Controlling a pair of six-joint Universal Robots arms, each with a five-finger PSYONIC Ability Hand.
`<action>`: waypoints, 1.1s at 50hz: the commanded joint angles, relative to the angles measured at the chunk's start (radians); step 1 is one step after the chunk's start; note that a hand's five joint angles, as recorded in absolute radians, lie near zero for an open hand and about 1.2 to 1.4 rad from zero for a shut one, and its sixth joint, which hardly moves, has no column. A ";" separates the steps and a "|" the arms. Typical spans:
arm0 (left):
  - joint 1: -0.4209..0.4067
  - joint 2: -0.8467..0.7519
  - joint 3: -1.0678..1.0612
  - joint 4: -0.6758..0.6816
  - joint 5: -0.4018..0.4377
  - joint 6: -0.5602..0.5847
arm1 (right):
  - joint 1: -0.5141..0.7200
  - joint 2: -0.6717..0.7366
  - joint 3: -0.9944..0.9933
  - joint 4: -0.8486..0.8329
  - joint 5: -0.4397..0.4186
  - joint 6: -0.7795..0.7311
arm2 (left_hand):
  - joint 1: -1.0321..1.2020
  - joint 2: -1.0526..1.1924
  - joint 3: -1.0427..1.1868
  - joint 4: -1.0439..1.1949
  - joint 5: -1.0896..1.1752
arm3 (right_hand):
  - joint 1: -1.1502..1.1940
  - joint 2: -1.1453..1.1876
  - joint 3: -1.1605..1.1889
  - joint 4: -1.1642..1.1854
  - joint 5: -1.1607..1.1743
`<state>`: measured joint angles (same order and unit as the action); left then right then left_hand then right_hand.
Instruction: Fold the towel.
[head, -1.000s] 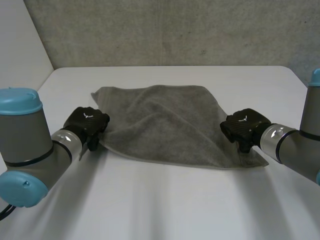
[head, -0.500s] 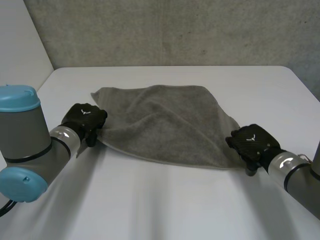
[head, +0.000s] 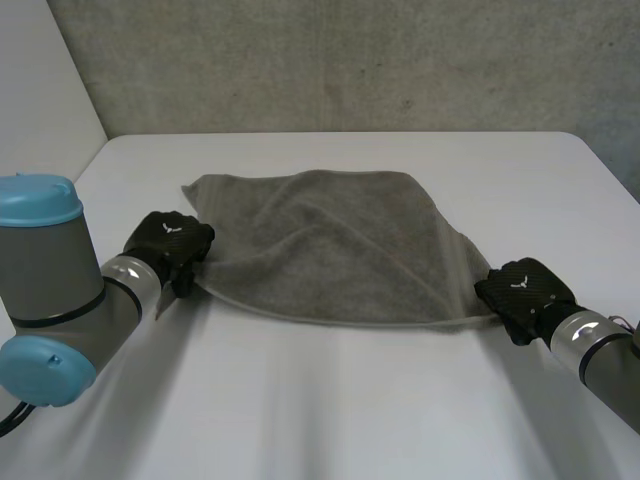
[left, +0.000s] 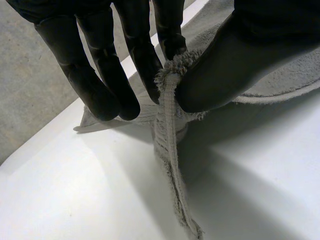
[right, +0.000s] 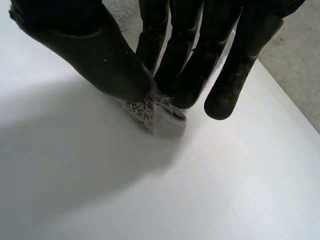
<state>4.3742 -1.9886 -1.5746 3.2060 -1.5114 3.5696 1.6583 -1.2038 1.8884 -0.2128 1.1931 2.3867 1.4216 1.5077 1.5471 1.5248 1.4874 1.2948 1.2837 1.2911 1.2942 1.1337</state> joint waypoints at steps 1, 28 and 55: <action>-0.001 0.001 -0.002 0.000 0.000 0.000 | 0.003 0.059 -0.020 -0.003 0.003 0.002 | -0.025 -0.111 -0.151 -0.128 -0.266 | -0.138 -0.127 -0.134 -0.138 -0.152; 0.010 -0.067 -0.025 0.057 -0.003 0.011 | -0.184 -0.143 -0.048 -0.080 -0.007 0.225 | -0.115 -0.201 -0.241 -0.218 -0.355 | 0.101 0.113 0.105 0.102 0.088; -0.005 -0.087 -0.122 0.130 -0.004 0.098 | -0.219 -0.149 -0.032 -0.066 -0.021 0.293 | -0.277 -0.364 -0.403 -0.381 -0.518 | 0.101 0.113 0.105 0.102 0.088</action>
<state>4.3706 -2.0823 -1.6838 3.3137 -1.5156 3.6323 1.4376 -1.3512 1.8481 -0.2799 1.1718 2.6822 1.0153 1.0188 1.0223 1.0084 1.0058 1.3181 1.3152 1.3304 1.3387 1.1654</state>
